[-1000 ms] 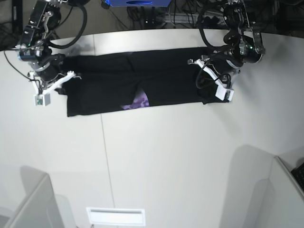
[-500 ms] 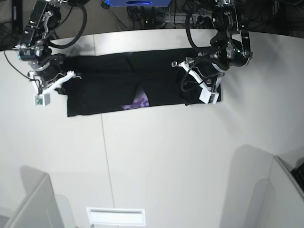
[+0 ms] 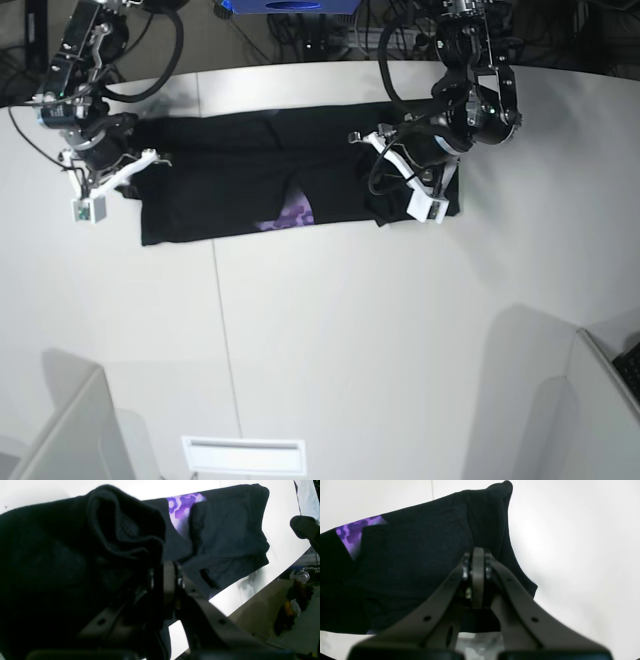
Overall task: Fold the T-shirt properly
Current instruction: 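Drag the strip end with the left gripper toward the right gripper, folding it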
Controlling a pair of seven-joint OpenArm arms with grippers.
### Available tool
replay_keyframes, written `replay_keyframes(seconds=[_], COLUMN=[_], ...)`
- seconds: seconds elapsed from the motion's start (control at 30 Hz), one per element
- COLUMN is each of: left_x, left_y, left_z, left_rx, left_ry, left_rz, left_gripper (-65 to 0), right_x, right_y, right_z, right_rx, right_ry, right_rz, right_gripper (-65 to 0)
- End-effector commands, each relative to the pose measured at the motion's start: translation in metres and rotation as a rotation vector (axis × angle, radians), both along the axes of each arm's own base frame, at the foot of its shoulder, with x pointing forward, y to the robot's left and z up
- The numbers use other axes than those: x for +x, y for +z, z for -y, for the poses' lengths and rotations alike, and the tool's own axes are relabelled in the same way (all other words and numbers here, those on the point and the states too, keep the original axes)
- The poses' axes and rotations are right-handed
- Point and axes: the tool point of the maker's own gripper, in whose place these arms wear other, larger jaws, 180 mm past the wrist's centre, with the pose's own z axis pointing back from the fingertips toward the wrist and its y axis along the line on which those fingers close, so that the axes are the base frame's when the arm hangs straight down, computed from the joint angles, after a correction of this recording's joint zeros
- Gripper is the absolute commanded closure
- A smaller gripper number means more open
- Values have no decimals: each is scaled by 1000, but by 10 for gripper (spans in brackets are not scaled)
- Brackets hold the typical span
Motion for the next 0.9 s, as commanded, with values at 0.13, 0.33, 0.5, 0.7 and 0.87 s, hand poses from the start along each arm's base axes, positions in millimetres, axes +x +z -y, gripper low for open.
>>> replay_keyframes(seconds=[0.13,0.33,0.5,0.7,0.87], left_x=[6,5,6,7,12], left_y=[10,5,-6,-5,-3], left_z=[4,5,6,6,6], left_rx=[-24,-33,-41,-42,-43], left_ry=[0,3,4,4,4], left_rz=[39,19,-14,-11,-1], left_gripper=[0,0,0,0,0], right_x=[8,8,8,8,9], right_y=[12,12,12,12,12], right_z=[2,2,2,2,2], right_rx=[-6,-6,-6,-6,-6], right_ry=[2,2,2,2,2], right_rz=[49,49,49,49,51], right_gripper=[0,0,0,0,0])
